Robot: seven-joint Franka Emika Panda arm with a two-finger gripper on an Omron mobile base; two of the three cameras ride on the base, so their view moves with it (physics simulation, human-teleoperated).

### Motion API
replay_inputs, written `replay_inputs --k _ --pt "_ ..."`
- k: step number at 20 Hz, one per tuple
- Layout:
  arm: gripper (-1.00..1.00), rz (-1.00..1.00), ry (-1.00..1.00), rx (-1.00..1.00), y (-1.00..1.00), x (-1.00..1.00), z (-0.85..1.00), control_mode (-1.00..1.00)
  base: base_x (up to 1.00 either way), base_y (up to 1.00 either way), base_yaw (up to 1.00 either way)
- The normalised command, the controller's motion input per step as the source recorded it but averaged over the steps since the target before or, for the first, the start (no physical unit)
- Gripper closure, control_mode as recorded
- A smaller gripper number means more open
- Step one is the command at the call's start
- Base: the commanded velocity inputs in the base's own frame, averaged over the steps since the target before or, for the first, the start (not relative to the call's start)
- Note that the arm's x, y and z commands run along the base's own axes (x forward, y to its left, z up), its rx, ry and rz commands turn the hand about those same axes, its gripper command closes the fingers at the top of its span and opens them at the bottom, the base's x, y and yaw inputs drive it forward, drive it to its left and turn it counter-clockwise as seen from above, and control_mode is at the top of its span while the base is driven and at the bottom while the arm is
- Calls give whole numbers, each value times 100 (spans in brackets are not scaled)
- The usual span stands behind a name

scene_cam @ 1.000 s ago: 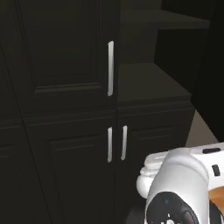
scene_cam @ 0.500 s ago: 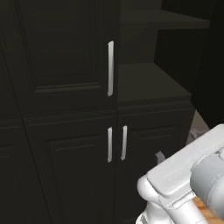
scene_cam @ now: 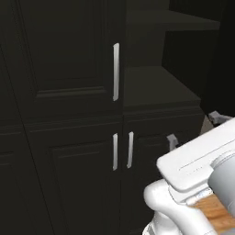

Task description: Open the cabinet. Pick the bowls from the counter and place them in the cabinet. Then close the cabinet.

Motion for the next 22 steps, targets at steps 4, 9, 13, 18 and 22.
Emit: replay_inputs --k 4,9,13,18,22 --pt "-100 -24 -30 36 0 18 -35 -100 0 0 0" --pt "-100 -16 11 62 -17 14 -82 -100 0 0 0" --pt "-100 0 9 20 -12 2 -12 -100 0 0 0" --pt "-100 1 0 0 0 46 0 -100 0 0 0" --pt "-100 9 0 0 0 92 0 -100 0 0 0"
